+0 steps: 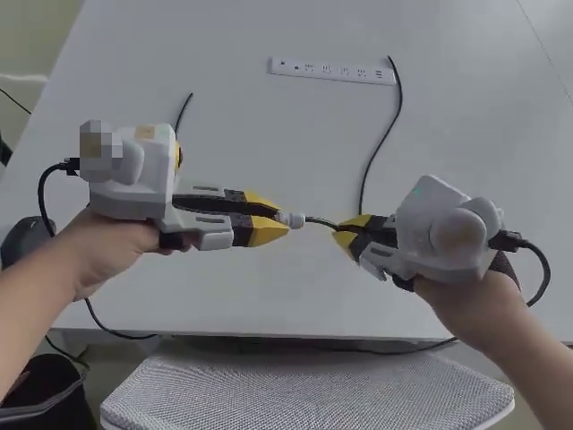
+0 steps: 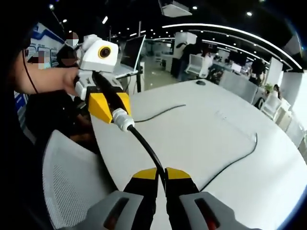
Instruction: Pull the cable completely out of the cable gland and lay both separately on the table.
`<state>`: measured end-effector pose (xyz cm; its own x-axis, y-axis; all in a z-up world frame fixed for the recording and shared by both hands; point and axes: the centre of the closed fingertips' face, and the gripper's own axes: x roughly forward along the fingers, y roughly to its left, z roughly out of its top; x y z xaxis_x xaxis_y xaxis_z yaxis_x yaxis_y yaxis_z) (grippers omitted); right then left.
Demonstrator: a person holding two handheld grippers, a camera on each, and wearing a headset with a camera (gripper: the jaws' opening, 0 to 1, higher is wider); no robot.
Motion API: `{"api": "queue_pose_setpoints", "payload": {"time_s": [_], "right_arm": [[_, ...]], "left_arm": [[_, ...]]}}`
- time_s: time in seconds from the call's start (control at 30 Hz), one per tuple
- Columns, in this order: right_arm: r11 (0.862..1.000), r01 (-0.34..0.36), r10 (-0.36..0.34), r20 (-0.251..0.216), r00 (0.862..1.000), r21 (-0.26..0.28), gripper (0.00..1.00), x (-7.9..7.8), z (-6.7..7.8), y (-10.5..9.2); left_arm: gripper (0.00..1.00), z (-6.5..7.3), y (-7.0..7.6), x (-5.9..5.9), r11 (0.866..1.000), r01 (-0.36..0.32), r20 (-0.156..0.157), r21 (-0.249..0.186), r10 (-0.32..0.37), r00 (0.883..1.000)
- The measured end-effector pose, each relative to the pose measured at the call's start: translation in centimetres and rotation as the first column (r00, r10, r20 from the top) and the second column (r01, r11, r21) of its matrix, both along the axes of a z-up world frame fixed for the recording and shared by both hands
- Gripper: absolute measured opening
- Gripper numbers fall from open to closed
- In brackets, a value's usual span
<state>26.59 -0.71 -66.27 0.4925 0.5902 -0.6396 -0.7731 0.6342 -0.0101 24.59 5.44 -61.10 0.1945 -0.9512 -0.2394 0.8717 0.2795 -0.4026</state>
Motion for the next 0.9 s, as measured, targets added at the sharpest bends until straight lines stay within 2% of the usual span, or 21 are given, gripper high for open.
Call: {"api": "queue_pose_setpoints", "payload": {"time_s": [0.1, 0.13, 0.3, 0.4, 0.53, 0.57, 0.67, 0.77, 0.9], "right_arm": [[0.993, 0.104, -0.100, -0.071, 0.992, 0.063, 0.00, 0.3, -0.5, -0.6], [0.989, 0.140, -0.136, -0.083, 0.987, 0.051, 0.00, 0.5, -0.9, -1.2], [0.990, 0.135, -0.132, -0.086, 0.987, 0.028, 0.00, 0.2, -1.4, -1.2], [0.994, 0.109, -0.108, -0.050, 0.993, 0.009, 0.00, 0.0, -1.3, -1.2], [0.995, 0.101, -0.101, -0.053, 0.994, 0.004, 0.01, -0.2, -1.4, -1.1], [0.996, 0.090, -0.090, -0.038, 0.995, 0.001, 0.01, -0.2, -1.2, -1.1], [0.998, 0.046, -0.045, 0.015, 0.999, -0.031, 0.01, -0.2, -0.9, -1.1], [0.998, 0.022, -0.019, 0.041, 0.999, -0.064, 0.01, -0.4, -0.5, -1.1], [0.997, 0.017, -0.012, 0.069, 0.998, -0.070, 0.10, -0.2, 0.7, -0.8]], "left_arm": [[0.15, 0.0, 0.0, 0.1, 1.000, -0.008, 0.003, 0.000, 0.008, 1.000], [0.15, 0.0, 0.0, 0.2, 1.000, -0.012, 0.006, 0.001, 0.012, 1.000], [0.15, -0.2, 0.0, 0.2, 1.000, -0.013, 0.010, 0.012, 0.013, 1.000], [0.15, -0.3, 0.1, 0.2, 1.000, -0.015, 0.004, 0.012, 0.015, 1.000], [0.15, -0.4, 0.3, 0.3, 1.000, -0.018, 0.008, 0.017, 0.018, 1.000], [0.15, -0.4, 0.3, 0.4, 1.000, -0.020, 0.016, 0.018, 0.020, 1.000], [0.15, -0.2, 0.5, 0.5, 1.000, -0.026, 0.010, 0.012, 0.026, 1.000], [0.15, -0.2, 0.5, 0.6, 1.000, -0.026, 0.015, 0.014, 0.026, 1.000], [0.15, -0.1, 0.6, 0.8, 1.000, -0.026, 0.016, 0.015, 0.026, 1.000]]}}
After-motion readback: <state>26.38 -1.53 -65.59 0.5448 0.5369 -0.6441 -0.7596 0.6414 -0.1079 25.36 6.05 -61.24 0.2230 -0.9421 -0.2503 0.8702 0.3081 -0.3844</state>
